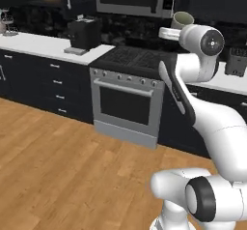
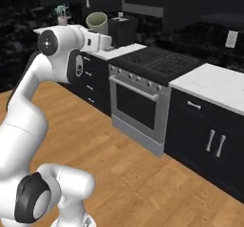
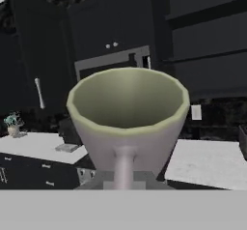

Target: Gather all objects into one cabinet and sort the glasses and bowls to opposite sides.

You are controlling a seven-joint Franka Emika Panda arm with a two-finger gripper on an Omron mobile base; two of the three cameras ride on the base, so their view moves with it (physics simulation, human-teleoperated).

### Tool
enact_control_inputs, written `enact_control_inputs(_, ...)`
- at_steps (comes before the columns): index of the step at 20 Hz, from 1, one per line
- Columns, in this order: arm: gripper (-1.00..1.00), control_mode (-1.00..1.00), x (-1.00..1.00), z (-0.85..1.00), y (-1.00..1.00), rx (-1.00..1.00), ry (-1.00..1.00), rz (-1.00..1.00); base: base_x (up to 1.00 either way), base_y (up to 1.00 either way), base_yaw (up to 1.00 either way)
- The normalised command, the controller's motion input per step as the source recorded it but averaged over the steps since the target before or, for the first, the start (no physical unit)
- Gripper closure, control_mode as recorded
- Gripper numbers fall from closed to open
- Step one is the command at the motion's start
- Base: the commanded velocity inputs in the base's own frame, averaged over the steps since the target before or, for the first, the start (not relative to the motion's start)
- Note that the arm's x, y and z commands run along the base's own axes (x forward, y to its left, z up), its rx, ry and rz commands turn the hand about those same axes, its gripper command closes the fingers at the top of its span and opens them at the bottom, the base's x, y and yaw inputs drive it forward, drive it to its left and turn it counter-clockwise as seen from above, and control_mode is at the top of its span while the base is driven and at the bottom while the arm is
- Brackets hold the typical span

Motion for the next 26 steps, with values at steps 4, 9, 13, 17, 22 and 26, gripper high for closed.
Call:
enact_control_inputs(4,1.0,1.0,0.0,0.0,0.0,0.0,0.0,0.0,-0.51,0.29,0.52)
enact_control_inputs(9,1.0,1.0,0.0,0.0,0.0,0.0,0.0,0.0,-0.04,0.26,0.58)
enact_control_inputs(13,1.0,1.0,0.0,0.0,0.0,0.0,0.0,0.0,0.56,0.02,0.39)
enact_control_inputs(17,1.0,1.0,0.0,0.0,0.0,0.0,0.0,0.0,1.0,0.0,0.18)
enact_control_inputs(22,1.0,1.0,0.0,0.0,0.0,0.0,0.0,0.0,1.0,0.01,0.01)
enact_control_inputs(26,1.0,1.0,0.0,0.0,0.0,0.0,0.0,0.0,1.0,0.02,0.0)
